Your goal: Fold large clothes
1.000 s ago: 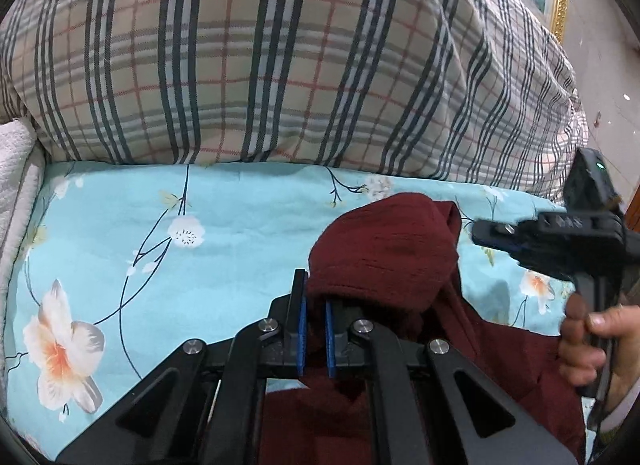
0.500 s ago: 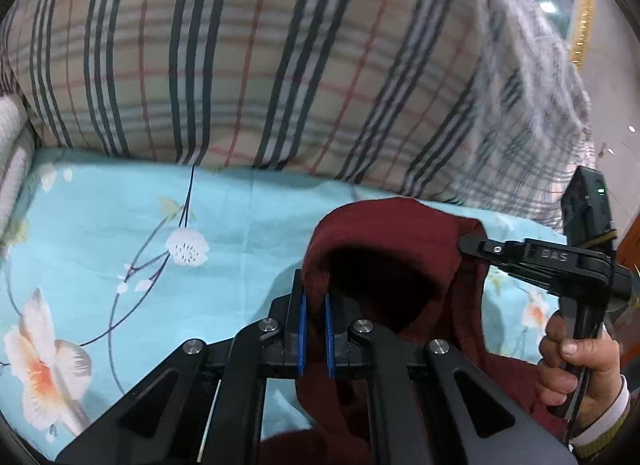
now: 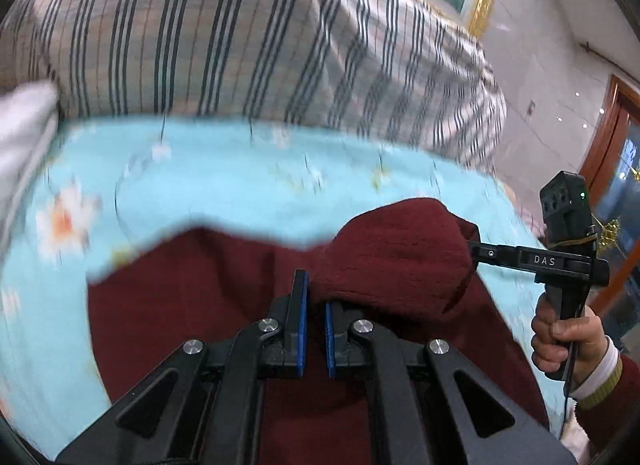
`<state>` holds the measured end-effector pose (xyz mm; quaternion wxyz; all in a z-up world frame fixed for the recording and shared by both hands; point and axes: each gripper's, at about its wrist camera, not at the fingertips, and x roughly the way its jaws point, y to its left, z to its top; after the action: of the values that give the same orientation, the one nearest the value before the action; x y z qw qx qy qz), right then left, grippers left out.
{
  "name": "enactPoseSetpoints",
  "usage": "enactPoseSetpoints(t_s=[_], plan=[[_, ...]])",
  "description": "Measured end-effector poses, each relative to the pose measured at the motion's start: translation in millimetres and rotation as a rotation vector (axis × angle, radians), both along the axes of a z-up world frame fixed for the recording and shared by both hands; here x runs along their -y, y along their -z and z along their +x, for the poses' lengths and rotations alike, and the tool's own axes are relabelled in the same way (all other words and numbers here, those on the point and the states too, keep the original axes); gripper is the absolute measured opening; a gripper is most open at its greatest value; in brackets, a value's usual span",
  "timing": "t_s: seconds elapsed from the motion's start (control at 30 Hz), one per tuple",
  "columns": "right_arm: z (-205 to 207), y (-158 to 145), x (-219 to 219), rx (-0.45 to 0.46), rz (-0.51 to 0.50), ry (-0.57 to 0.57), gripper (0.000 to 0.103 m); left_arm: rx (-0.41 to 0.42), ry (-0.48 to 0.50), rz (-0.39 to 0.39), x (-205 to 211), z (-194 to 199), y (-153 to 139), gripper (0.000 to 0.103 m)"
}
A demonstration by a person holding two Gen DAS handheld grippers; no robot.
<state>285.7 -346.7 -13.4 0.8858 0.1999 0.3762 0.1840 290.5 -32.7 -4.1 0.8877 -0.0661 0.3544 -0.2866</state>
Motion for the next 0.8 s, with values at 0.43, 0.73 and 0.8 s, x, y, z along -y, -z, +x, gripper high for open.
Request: enactPoseSetpoints(t_s=[0.43,0.73,0.8], plan=[[-93.7,41.7,19.9,-0.111,0.154,0.11,0.026,-0.246,-0.041,-0.081,-38.6,-67.3,57.3,0.036],[-103.3,61.4,15.0,-0.138,0.296,0.127,0.048,-0.305,-0.045,-0.244,-44.8,-67.9,61.4,0.054],[-102.8,64.8,15.4,-0.141,0.316,0.134,0.059,-0.327,-0.045,-0.242,-40.6,-59.3,66.9,0.054]])
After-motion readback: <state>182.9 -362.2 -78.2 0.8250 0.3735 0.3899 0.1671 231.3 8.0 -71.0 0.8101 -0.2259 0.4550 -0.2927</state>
